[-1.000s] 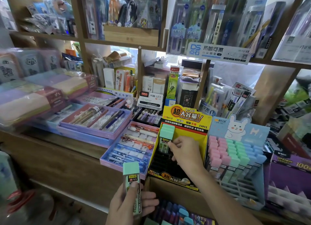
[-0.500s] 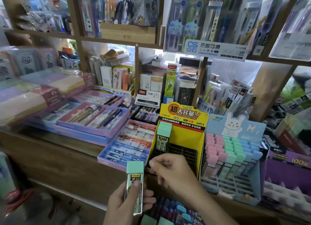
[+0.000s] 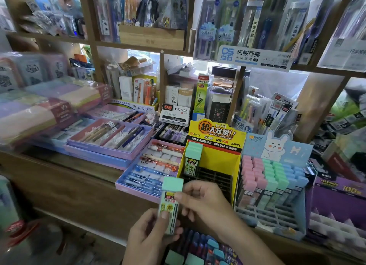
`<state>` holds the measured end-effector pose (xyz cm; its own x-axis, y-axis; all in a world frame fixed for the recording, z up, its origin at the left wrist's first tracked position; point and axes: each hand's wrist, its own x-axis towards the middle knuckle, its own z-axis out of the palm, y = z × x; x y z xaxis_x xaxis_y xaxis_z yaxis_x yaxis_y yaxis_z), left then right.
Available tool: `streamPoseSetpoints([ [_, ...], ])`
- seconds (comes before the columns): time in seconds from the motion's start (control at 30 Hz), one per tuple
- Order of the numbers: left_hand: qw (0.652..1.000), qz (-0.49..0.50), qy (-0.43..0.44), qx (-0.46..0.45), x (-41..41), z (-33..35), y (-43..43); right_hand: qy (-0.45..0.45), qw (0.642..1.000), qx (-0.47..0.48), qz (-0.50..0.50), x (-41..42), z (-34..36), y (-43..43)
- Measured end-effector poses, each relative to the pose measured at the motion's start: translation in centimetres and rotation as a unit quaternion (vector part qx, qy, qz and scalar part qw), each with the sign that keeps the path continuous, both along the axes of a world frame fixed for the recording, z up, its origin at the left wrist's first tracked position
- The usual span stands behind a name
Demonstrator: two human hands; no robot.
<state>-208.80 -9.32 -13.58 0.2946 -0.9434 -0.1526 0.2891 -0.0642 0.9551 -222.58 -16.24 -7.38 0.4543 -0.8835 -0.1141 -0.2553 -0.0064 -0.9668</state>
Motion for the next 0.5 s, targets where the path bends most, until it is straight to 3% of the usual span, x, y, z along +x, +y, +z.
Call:
streamPoseSetpoints([
  [0.17, 0.997, 0.041, -0.067, -0.011, 0.7, -1.2, -0.1, -0.073, 0.99, -0.078, -0.097, -1.7, -0.3, -3.0],
  [0.27, 0.996, 0.066, -0.053, -0.024, 1.0, -2.1, -0.3, -0.088, 0.976, -0.127, -0.155, -2.0, 0.3, -4.5],
  [0.5, 0.998, 0.045, -0.038, -0.013, 1.3, -2.3, -0.5, -0.056, 0.961, -0.202, -0.183, -1.6, 0.0, -6.4],
])
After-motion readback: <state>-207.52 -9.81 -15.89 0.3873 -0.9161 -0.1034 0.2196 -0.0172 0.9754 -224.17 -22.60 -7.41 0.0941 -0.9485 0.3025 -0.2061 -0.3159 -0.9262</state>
